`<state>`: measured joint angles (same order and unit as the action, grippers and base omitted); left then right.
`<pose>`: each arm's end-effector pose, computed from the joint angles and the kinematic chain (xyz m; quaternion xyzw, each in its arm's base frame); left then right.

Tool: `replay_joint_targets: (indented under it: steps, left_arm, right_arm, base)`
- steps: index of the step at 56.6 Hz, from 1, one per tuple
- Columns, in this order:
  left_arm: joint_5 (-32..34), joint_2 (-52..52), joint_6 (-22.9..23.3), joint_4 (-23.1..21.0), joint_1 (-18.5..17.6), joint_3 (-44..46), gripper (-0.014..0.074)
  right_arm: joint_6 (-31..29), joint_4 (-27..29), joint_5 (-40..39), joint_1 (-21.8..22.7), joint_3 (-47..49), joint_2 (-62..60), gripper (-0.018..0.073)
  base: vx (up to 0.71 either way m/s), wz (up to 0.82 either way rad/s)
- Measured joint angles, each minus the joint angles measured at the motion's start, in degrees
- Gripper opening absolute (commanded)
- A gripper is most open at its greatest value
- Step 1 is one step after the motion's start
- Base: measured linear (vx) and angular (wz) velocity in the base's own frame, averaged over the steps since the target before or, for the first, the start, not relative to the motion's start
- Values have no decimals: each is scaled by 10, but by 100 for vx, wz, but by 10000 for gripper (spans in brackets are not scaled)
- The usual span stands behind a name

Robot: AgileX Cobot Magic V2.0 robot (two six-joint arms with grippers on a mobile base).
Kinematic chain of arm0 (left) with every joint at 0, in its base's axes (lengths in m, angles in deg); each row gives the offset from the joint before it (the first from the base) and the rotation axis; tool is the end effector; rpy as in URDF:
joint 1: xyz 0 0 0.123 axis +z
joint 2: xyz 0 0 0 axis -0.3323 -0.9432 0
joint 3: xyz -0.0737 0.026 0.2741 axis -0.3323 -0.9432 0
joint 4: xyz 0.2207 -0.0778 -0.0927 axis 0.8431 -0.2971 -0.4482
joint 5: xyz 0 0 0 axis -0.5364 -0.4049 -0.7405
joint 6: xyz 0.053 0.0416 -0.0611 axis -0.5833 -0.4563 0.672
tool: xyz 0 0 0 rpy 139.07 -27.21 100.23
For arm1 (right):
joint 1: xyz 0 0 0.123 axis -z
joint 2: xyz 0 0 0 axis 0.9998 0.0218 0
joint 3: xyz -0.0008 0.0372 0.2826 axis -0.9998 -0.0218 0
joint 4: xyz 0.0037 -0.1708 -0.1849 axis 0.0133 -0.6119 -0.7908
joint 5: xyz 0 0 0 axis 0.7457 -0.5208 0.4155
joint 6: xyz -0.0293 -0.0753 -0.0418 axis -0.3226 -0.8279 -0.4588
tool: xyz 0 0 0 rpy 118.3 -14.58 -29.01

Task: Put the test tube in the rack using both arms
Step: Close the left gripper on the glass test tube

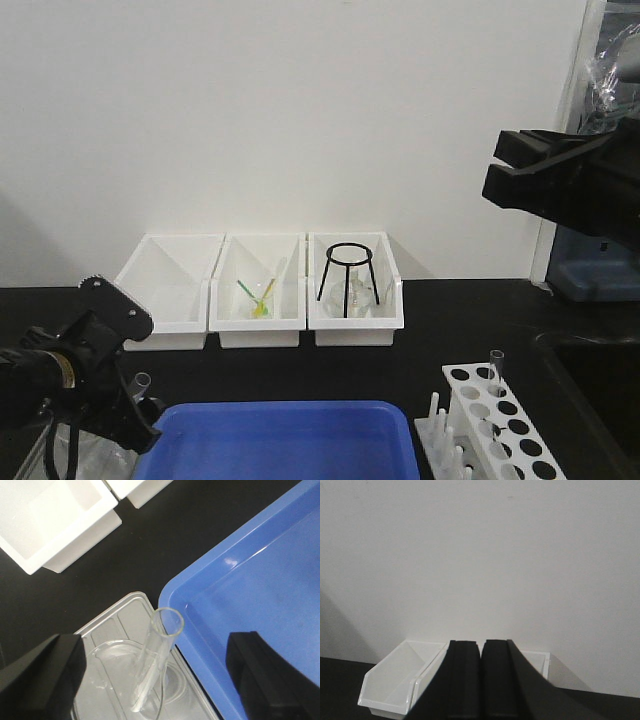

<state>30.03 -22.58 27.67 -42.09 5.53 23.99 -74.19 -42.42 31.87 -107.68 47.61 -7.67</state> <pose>0.3269 -0.0735 0.2566 0.2754 0.8762 0.0665 0.3898 0.2513 0.0862 0.4351 -0.0865 0.6940 0.1466 0.6996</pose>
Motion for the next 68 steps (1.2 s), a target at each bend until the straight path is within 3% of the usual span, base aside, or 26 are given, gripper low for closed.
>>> replay_joint_targets:
  steps: [26, 51, 58, 68]
  left_arm:
    - [23, -25, 4, 42, 0, 0, 657]
    - [29, -50, 82, 110, 1, 0, 647]
    - [41, -50, 115, 117, 11, 0, 629]
    - [41, -50, 124, 119, 28, 0, 584]
  right_arm:
    - [0, 0, 6, 0, 0, 0, -7]
    - [0, -3, 6, 0, 0, 0, -8]
    - [0, -3, 6, 0, 0, 0, -8]
    - [0, -3, 6, 0, 0, 0, -8]
  base:
    - [0, 0]
    - [0, 0]
    - [0, 0]
    - [0, 0]
